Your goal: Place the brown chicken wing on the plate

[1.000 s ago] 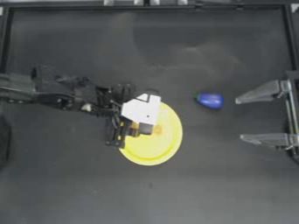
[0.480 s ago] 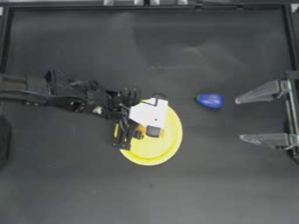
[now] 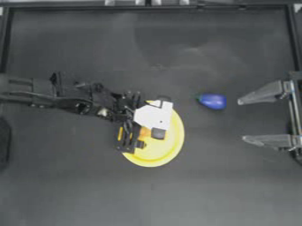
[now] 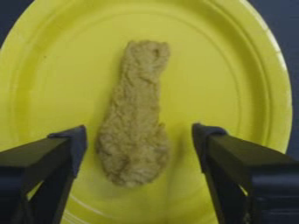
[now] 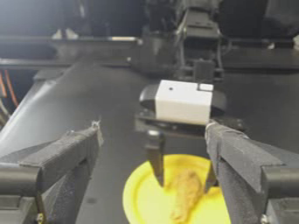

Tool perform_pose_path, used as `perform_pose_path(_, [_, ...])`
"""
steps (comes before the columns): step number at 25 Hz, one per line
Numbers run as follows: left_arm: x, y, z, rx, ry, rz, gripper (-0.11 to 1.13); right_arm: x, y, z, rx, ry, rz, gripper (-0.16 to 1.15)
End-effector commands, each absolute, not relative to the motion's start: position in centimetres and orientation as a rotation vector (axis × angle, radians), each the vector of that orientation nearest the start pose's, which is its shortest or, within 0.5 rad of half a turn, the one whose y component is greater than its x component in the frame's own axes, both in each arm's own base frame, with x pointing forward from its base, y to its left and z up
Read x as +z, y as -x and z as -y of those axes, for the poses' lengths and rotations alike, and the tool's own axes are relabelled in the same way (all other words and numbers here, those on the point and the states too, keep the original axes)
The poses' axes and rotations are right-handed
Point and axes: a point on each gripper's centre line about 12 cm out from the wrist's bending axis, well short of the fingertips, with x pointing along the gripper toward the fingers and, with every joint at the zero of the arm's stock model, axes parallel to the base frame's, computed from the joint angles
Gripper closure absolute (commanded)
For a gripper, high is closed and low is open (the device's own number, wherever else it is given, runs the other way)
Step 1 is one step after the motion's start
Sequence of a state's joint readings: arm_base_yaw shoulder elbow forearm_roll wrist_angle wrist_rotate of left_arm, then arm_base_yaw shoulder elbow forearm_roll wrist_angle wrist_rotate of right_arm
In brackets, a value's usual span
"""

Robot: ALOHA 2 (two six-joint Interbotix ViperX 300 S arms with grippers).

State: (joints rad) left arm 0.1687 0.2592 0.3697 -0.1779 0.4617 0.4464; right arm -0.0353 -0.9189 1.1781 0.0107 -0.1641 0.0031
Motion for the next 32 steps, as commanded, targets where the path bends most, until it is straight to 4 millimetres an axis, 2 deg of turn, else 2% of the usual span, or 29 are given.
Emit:
perform_pose_path(1, [15.0, -43.6, -6.5, -0.064, -0.145, -1.002, 0.0, 27.4, -20.8, 0.8, -0.038, -0.019, -0.078, -0.02])
perform_pose_path(8, [17.0, -43.3, -7.6, -0.041, -0.186, -0.966, 0.0, 27.3, -20.8, 0.8, -0.038, -0.018, -0.081, -0.02])
perform_pose_path(15, [20.6, -42.6, -7.8, -0.019, -0.206, -0.891, 0.0, 27.3, -20.8, 0.8, -0.038, -0.02, -0.081, -0.02])
perform_pose_path(23, [23.3, -40.7, -7.4, -0.005, -0.215, -0.827, 0.0, 27.4, -20.8, 0.8, -0.038, -0.02, -0.079, -0.02])
perform_pose_path(32, [26.4, -37.3, -6.5, 0.032, -0.21, -0.686, 0.01, 27.4, -20.8, 0.8, -0.038, -0.019, -0.078, -0.02])
